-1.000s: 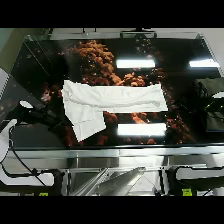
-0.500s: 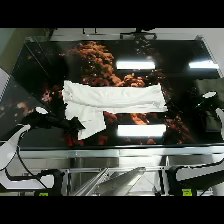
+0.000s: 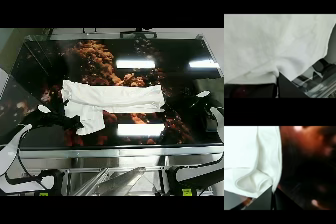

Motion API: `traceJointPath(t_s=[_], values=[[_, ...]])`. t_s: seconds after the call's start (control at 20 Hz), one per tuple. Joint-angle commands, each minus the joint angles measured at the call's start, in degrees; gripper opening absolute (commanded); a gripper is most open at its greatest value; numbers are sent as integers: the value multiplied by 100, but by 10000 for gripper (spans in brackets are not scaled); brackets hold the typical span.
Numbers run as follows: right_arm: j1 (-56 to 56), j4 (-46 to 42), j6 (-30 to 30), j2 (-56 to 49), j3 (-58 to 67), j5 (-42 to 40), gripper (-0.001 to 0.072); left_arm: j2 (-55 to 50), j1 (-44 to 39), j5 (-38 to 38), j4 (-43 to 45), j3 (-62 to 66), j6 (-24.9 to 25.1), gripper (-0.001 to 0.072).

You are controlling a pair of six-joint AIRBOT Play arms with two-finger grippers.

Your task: Fold the shirts.

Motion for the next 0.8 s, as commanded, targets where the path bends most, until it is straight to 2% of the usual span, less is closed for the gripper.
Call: traceJointPath(t_s=[0.0,0.15,0.25,0.35,0.45,0.55,0.6,0.65,0.75], values=[[7,131,-111,221,256,776,21,723,85,-131,-199,188,28,19],[0,337,-111,828,601,1370,20,1453,514,-697,-498,938,31,19],[-2,789,-157,1381,752,1622,20,1908,892,-1097,-890,1591,35,19],[-90,2028,-376,2006,955,2013,20,2376,1346,-1390,-1790,2400,256,19],[-350,4157,-656,2684,1303,2192,20,2828,1910,-1300,-2782,3491,511,19],[-758,6201,-1156,3379,1749,1867,21,3112,2562,-1014,-3003,4896,538,19],[-1003,6837,-1290,3696,2002,1574,21,3158,2942,-925,-2970,5668,501,20],[-1231,7106,-1292,3969,2214,1279,21,3141,3333,-879,-2968,6393,387,20],[-1534,6850,-1290,4496,2406,675,21,2955,3963,-1036,-2990,7475,107,21]])
